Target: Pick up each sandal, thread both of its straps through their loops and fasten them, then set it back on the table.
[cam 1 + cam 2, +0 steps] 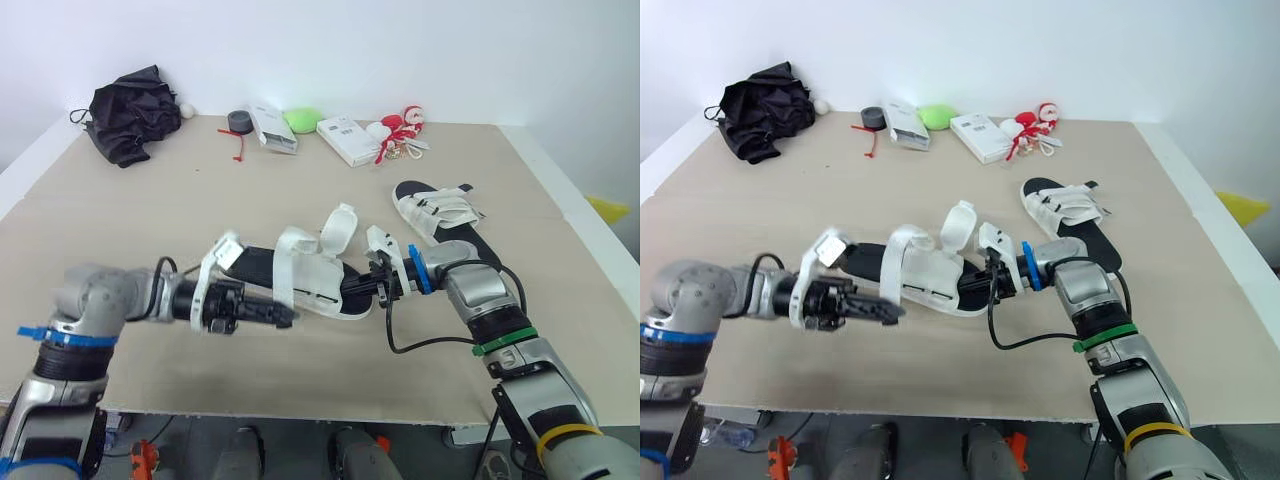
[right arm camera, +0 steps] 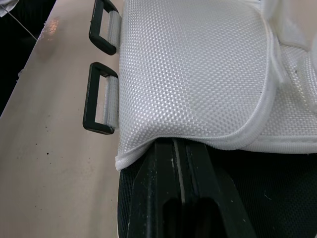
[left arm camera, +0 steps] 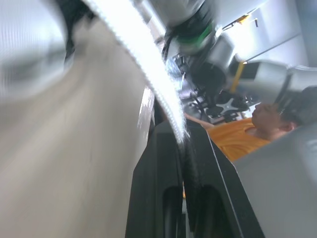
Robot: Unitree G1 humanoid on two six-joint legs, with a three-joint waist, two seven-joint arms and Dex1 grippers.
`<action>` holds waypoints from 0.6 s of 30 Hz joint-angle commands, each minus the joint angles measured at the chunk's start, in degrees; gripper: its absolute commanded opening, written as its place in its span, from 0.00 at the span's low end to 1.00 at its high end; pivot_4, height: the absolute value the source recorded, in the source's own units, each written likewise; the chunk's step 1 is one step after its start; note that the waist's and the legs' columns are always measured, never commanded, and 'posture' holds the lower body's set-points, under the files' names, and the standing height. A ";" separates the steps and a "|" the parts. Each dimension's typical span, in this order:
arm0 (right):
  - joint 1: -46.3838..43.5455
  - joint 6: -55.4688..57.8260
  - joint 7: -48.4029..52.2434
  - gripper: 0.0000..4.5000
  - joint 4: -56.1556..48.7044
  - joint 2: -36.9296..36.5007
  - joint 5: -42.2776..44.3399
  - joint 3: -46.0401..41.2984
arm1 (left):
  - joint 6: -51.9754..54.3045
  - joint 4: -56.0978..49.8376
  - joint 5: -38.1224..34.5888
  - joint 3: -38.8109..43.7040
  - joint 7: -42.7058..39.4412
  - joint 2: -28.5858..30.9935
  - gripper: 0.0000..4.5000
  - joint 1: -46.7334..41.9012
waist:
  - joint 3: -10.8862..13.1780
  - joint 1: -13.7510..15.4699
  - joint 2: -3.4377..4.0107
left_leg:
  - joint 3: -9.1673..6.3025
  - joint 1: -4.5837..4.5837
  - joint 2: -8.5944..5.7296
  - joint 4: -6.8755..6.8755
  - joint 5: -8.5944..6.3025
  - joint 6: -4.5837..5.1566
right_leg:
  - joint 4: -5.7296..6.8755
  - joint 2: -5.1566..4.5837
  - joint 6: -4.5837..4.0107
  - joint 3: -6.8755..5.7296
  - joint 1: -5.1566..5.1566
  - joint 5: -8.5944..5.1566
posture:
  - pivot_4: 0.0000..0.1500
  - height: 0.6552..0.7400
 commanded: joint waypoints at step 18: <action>1.61 1.05 -1.13 0.00 0.56 0.67 -2.02 2.10 | -18.11 29.58 22.25 -16.96 -17.45 -6.03 0.01 -20.58 | 0.00 -0.79 0.00 | -0.01 -0.06 0.01 -0.05 0.01 -0.02 | 0.01 0.06 0.05 0.01 -0.08 0.02 | 1.00 0.98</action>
